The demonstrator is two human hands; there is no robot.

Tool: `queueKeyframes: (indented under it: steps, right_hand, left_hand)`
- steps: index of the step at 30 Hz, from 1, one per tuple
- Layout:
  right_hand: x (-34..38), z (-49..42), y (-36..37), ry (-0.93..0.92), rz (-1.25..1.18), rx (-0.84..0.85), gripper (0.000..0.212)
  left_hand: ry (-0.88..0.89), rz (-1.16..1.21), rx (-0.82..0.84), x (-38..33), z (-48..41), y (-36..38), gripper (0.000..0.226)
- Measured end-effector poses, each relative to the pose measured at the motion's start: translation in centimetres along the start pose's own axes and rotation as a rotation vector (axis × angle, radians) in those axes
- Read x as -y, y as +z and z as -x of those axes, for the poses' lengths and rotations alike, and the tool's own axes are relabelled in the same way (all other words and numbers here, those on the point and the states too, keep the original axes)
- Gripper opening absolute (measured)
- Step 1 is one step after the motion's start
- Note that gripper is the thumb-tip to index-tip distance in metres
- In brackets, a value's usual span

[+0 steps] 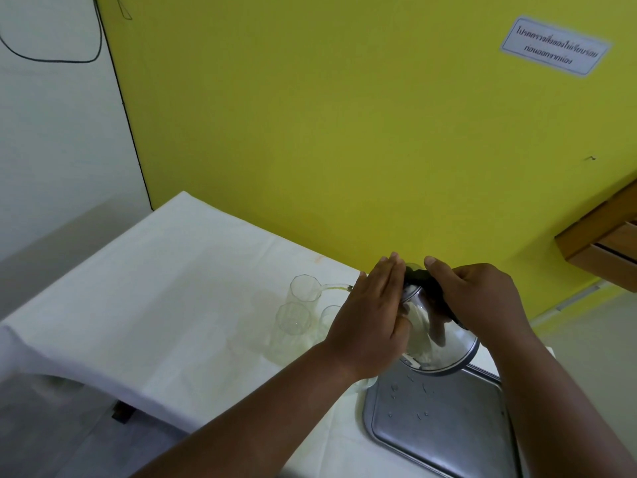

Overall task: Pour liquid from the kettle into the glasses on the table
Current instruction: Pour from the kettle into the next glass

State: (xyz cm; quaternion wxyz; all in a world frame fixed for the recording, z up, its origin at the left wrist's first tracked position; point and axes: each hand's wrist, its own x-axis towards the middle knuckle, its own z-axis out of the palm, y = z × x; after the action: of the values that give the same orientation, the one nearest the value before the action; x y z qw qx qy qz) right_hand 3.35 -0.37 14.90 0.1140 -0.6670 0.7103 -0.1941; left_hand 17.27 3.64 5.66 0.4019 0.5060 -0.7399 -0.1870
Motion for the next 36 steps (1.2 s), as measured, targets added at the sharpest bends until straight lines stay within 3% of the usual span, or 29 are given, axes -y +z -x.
queueKeyframes:
  steps: [36]
  right_hand:
    - [0.26, 0.02, -0.17, -0.015, 0.019, -0.035, 0.07]
  left_hand:
    - [0.007, 0.011, 0.008, 0.04, -0.16, -0.25, 0.07]
